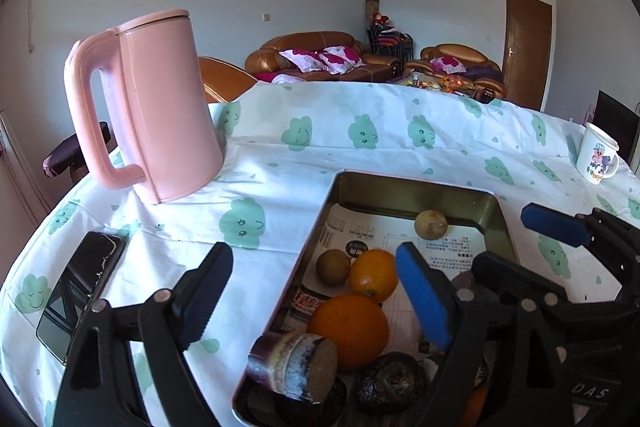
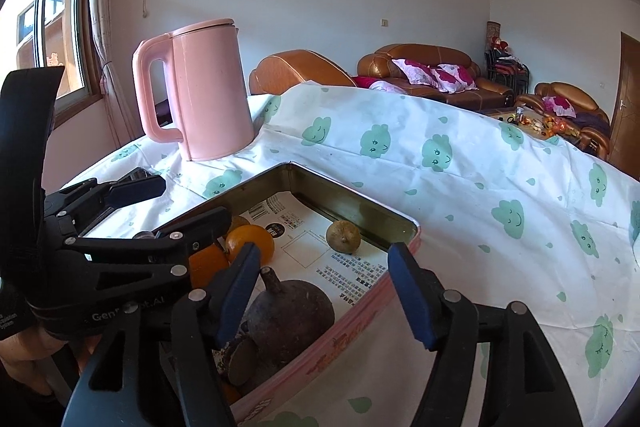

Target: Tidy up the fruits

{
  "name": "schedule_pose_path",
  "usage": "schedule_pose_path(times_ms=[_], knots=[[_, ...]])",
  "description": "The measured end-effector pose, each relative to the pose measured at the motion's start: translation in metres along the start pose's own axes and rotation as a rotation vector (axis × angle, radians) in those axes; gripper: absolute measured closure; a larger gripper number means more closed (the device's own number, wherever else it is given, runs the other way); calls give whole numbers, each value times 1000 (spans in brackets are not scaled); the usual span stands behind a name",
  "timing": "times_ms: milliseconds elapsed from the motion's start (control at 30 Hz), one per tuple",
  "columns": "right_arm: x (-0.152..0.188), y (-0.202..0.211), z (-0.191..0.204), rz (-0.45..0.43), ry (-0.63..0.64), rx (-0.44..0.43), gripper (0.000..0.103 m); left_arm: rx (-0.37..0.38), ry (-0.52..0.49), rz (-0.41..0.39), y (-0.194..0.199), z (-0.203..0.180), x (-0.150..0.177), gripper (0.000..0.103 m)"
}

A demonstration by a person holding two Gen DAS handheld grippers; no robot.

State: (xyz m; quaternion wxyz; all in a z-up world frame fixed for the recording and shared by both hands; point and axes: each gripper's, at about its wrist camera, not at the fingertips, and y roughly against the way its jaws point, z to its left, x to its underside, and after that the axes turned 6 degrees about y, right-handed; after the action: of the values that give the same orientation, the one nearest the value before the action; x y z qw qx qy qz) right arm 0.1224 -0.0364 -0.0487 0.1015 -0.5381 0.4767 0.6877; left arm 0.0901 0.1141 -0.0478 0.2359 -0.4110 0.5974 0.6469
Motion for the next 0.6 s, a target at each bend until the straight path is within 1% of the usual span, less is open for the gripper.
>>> schedule_pose_path(times_ms=[33, 67, 233, 367, 600], knots=[[0, 5, -1, -11, -4, 2, 34, 6, 7, -9, 4, 1, 0, 9], [1, 10, -2, -21, -12, 2, 34, 10, 12, -18, 9, 2, 1, 7], [1, 39, -9, -77, -48, 18, 32, 36, 25, -62, 36, 2, 5, 7], [1, 60, -9, -120, -44, 47, 28, 51, 35, -89, 52, -1, 6, 5], [6, 80, -10, -151, -37, 66, 27, 64, 40, -124, 68, -9, 8, 5]])
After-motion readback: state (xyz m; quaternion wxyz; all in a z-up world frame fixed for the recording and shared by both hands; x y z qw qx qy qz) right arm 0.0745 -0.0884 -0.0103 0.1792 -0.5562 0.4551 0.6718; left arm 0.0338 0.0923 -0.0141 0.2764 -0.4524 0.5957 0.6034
